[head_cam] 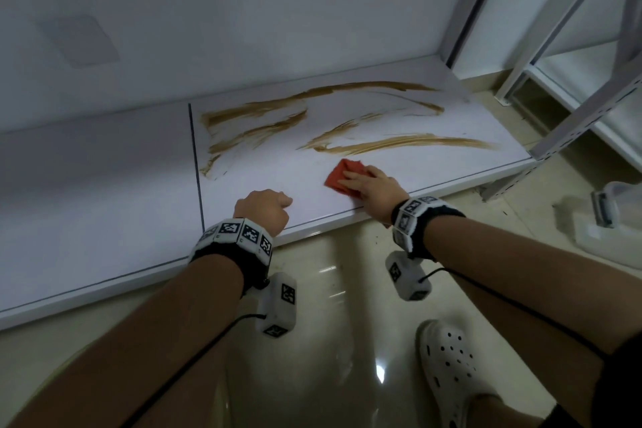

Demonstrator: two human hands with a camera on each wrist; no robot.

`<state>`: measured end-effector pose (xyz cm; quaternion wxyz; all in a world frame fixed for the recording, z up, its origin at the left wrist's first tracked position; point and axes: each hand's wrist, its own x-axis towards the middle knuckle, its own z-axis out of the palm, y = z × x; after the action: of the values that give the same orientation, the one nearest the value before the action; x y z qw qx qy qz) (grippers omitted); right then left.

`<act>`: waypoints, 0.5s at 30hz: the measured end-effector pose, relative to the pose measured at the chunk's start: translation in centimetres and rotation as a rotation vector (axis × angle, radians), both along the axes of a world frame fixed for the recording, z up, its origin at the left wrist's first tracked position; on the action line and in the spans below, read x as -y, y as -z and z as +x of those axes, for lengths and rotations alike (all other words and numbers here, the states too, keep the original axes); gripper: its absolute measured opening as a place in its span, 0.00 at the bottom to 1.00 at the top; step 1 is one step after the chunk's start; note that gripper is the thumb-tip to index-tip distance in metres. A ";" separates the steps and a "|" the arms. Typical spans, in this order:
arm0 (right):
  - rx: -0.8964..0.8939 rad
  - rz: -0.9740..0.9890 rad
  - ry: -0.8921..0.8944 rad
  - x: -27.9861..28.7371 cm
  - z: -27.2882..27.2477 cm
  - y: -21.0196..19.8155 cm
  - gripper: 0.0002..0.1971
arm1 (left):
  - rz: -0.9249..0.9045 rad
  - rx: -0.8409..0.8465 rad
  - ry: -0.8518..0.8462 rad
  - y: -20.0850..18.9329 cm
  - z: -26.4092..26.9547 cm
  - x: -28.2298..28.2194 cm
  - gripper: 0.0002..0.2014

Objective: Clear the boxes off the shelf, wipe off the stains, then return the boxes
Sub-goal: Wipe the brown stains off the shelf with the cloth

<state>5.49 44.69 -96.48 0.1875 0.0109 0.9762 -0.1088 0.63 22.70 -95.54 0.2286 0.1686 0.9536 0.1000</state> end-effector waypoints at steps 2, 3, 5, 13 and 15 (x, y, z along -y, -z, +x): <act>0.024 0.038 0.119 -1.3 -0.7 0.0 0.32 | 0.058 -0.012 -0.033 0.1 -0.4 0.8 0.26; 0.050 0.061 0.143 -1.4 -1.3 -0.2 0.33 | 0.070 -0.026 -0.048 0.1 -0.5 1.4 0.25; 0.107 0.098 0.146 -0.7 -2.7 -0.3 0.33 | 0.050 -0.058 -0.071 0.2 -0.9 3.0 0.25; 0.174 0.128 -0.138 8.3 -6.3 -1.0 0.35 | -0.139 -0.086 -0.198 -0.2 -1.4 8.5 0.16; 0.146 0.061 -0.224 10.7 -5.7 -1.1 0.34 | -0.140 -0.100 -0.193 0.0 -1.2 8.4 0.16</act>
<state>-0.17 33.95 -95.36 0.2686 -0.0846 0.9579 -0.0562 -0.62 14.25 -95.54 0.1814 0.0642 0.9802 0.0461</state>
